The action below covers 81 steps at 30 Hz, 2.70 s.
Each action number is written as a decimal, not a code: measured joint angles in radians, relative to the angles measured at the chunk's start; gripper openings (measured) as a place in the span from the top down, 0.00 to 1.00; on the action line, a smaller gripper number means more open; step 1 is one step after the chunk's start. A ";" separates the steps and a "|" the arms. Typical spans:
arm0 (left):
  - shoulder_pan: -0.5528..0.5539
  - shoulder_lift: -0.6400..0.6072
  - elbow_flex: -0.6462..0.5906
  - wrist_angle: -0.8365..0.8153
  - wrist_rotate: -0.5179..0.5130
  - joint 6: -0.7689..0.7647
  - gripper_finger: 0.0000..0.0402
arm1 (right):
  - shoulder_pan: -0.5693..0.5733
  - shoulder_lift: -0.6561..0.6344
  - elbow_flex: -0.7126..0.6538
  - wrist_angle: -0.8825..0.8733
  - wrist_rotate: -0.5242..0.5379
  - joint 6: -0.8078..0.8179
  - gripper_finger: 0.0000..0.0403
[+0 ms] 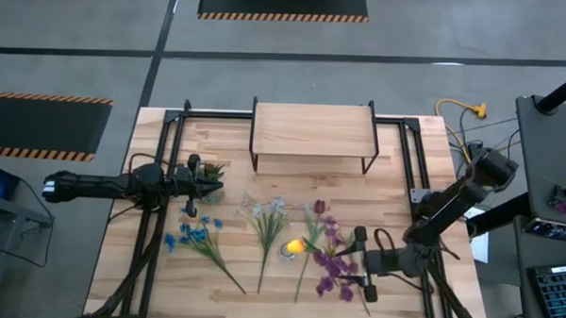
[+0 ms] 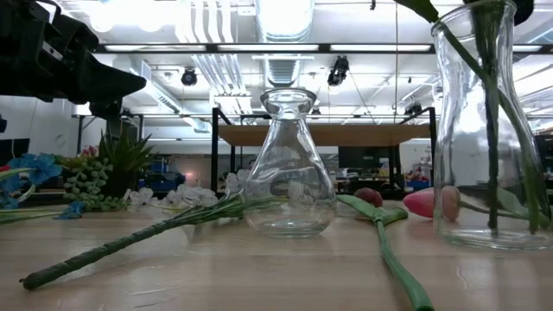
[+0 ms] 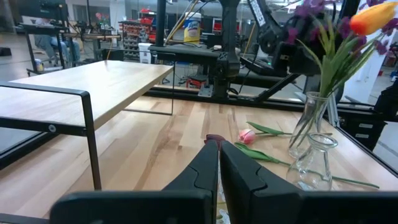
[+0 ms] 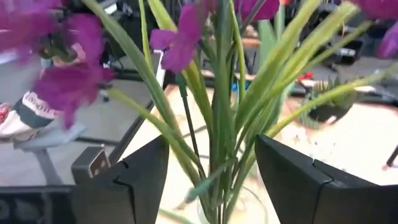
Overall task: Pick and place flowers into a vace then onto a shelf
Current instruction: Put the violet flower into the right transparent vase, then put the pink tulip into the right transparent vase
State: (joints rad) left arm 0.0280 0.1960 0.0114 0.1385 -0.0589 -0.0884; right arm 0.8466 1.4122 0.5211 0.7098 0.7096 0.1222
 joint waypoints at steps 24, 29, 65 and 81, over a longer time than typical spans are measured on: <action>0.000 0.000 0.000 0.000 0.000 0.000 1.00 | 0.007 -0.195 0.143 -0.630 -0.004 0.266 0.42; 0.000 0.000 0.000 0.000 0.000 0.000 1.00 | 0.007 -0.194 0.223 -0.827 -0.006 0.392 0.42; 0.000 0.000 0.000 0.000 0.000 0.000 1.00 | 0.015 0.048 0.262 -1.249 -0.187 1.274 0.44; 0.000 0.002 -0.001 -0.001 0.000 0.000 1.00 | -0.013 0.226 0.280 -1.282 -0.160 1.449 0.46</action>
State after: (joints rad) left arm 0.0277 0.1978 0.0105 0.1375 -0.0588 -0.0885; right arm 0.8331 1.6380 0.8015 -0.5726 0.5499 1.5717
